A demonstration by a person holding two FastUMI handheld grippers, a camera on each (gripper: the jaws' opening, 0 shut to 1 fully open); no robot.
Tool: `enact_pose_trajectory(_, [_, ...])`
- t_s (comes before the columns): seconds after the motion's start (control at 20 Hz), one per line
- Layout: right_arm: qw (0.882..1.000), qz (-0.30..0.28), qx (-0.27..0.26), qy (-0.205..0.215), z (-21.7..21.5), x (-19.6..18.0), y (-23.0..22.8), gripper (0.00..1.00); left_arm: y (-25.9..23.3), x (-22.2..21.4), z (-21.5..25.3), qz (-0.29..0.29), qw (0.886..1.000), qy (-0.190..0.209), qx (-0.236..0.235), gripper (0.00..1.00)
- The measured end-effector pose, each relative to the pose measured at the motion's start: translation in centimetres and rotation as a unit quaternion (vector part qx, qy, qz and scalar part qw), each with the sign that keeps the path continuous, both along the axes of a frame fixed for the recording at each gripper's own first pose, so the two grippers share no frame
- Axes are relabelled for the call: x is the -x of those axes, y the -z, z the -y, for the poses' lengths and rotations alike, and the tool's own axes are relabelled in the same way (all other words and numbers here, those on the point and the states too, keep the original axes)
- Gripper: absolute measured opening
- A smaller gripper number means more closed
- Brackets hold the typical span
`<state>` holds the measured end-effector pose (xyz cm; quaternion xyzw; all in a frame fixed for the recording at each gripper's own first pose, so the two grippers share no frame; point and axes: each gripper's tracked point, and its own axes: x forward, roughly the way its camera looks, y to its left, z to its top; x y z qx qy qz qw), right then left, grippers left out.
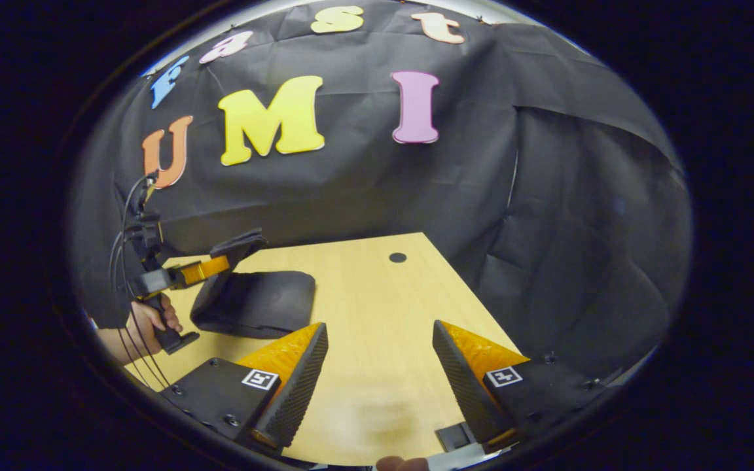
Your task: Grasp the waist and the cuffs of the jeans and fold them to make the two legs overlap; first hold the waist and fold one-third of the jeans toward the cuffs, then hold the cuffs and fold the remaining one-third in the same direction to finish folding.
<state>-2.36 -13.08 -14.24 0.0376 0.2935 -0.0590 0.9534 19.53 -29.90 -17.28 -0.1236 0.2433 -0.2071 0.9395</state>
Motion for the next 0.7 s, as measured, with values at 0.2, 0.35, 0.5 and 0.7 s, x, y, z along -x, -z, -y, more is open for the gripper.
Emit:
enact_pose_trajectory(0.2, [1.0,-0.017,-0.014,0.016,2.1,0.0,1.5,1.0,5.9,1.5,3.1,-0.051,0.998,0.004,-0.04,0.12])
enact_pose_trajectory(0.35, [1.0,-0.024,-0.015,0.012,2.8,-0.3,2.5,0.94,8.4,1.3,3.6,-0.072,0.996,-0.01,-0.055,0.16])
enact_pose_trajectory(0.5, [0.999,-0.027,-0.024,0.002,2.8,-1.1,2.8,0.99,8.9,1.7,4.1,-0.08,0.995,-0.011,-0.053,0.27])
enact_pose_trajectory(0.7, [0.999,-0.012,-0.033,-0.019,2.2,-3.1,2.2,0.99,7.2,2.9,4.6,-0.082,0.995,-0.005,-0.049,0.79])
